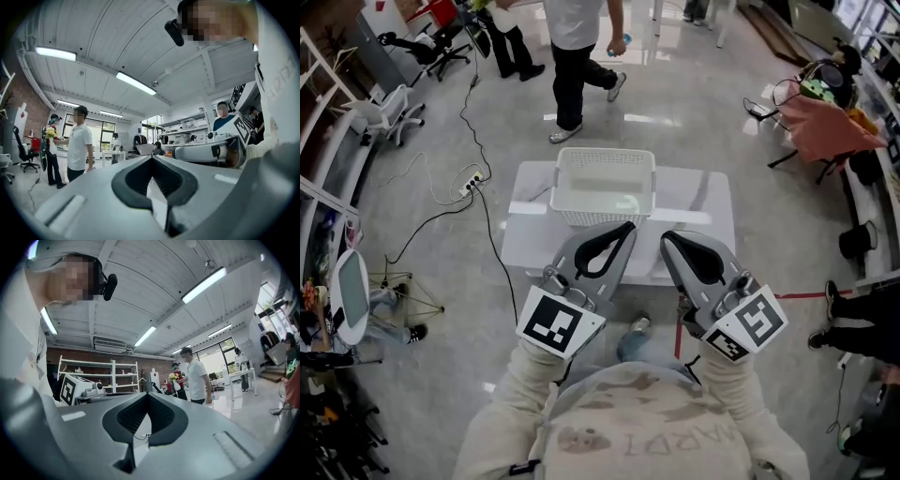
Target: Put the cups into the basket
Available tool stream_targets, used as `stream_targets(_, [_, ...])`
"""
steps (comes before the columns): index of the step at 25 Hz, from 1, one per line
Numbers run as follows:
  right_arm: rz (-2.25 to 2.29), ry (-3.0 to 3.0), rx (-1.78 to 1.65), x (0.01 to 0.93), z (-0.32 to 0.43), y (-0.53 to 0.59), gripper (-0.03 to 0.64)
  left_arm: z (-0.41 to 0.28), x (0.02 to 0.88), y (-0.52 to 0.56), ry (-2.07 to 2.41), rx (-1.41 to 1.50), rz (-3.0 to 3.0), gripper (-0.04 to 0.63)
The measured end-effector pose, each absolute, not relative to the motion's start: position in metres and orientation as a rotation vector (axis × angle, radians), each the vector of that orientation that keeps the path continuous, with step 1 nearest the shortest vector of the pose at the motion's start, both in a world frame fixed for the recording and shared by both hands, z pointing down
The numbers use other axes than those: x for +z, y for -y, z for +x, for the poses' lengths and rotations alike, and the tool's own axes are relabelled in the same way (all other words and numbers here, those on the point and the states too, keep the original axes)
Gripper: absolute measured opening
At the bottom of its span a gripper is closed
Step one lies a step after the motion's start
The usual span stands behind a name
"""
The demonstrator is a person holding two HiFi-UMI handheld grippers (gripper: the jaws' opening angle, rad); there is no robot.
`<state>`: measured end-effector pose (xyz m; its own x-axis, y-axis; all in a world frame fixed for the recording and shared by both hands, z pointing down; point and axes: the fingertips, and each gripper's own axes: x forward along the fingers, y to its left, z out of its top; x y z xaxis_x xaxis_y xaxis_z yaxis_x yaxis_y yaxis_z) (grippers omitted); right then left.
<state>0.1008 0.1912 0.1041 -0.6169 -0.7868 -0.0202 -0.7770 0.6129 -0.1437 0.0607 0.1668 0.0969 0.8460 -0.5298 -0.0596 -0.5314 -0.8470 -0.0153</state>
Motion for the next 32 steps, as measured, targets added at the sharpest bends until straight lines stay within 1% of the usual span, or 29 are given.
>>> stream_targets(6, [-1.3, -2.773, -0.213, 0.115, 0.131, -0.149, 0.023, 0.094, 0.1, -0.127, -0.876, 0.069, -2.969, 0.0])
stream_targets(12, [-1.338, -2.742, -0.301, 0.136, 0.125, -0.116, 0.023, 0.093, 0.118, -0.095, -0.824, 0.014, -3.019, 0.001])
stream_targets(22, [-1.639, -2.605, -0.319, 0.164, 0.127, -0.06, 0.025, 0.092, 0.131, -0.043, -0.519, 0.039, -3.082, 0.002])
stream_targets(28, [-1.785, -2.541, -0.389, 0.191, 0.151, -0.04, 0.025, 0.103, 0.144, -0.022, -0.417, 0.012, -3.108, 0.002])
stream_targets(32, [-1.878, -2.514, -0.468, 0.226, 0.183, -0.031, 0.025, 0.121, 0.156, -0.013, -0.365, -0.001, -3.099, 0.0])
